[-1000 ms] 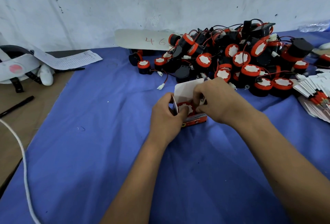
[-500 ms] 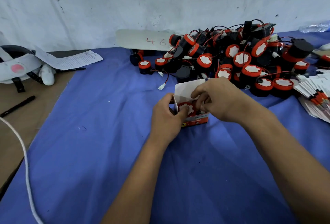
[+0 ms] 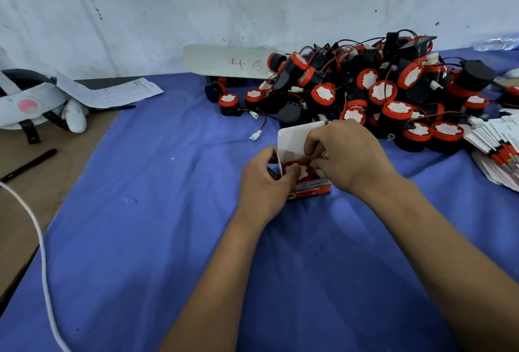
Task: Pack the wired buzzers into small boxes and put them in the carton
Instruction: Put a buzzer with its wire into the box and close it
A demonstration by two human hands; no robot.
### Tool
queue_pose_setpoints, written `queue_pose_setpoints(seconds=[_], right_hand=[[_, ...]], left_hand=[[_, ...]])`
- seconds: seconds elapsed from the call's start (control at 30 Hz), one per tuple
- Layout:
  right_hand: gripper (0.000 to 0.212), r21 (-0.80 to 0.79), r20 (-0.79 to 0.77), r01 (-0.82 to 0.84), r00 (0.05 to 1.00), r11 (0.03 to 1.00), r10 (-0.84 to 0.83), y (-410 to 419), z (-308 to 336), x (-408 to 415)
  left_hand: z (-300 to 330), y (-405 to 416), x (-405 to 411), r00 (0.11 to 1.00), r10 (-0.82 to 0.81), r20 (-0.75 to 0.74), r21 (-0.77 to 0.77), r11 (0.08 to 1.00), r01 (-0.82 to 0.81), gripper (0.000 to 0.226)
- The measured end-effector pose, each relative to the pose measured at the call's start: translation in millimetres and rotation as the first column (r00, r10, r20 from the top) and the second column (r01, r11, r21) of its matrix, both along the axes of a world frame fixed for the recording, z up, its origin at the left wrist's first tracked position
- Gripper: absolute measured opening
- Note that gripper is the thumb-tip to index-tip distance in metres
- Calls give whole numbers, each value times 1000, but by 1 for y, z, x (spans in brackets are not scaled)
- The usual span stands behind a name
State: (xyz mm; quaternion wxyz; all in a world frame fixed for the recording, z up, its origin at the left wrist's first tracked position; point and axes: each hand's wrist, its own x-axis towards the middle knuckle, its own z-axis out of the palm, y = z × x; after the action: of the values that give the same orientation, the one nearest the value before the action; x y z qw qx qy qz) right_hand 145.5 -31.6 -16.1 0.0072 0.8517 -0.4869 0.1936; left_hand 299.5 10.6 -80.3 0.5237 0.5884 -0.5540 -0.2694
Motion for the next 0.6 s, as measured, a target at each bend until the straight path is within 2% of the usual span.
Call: queue_pose_setpoints(seconds=[0.17,0.33,0.43,0.5,0.6], right_hand=[[20,40,79,68,994,997,-71,-2,-14,-2],[16,-86,47,175,984,981,-172,1,-22,-5],[11,-91,-6,132,991,987,-133,5,-19,-3],[17,-76,-70,85,993,993,-90,5,-18,-3],[22,27,-111,23,994,999,-20,3,-17,-7]], left_hand=[[-1,-1,0,1000,-9,6,-22,1000,9,18],[-5,-2,0,1000,1,18,-33,999,0,16],[-6,-3,0,1000,-1,26,-44,999,2,16],[-6,-3,-1,999,-1,36,-48,999,3,16],[-6,-3,-1,999,1,47,-46,999,2,17]])
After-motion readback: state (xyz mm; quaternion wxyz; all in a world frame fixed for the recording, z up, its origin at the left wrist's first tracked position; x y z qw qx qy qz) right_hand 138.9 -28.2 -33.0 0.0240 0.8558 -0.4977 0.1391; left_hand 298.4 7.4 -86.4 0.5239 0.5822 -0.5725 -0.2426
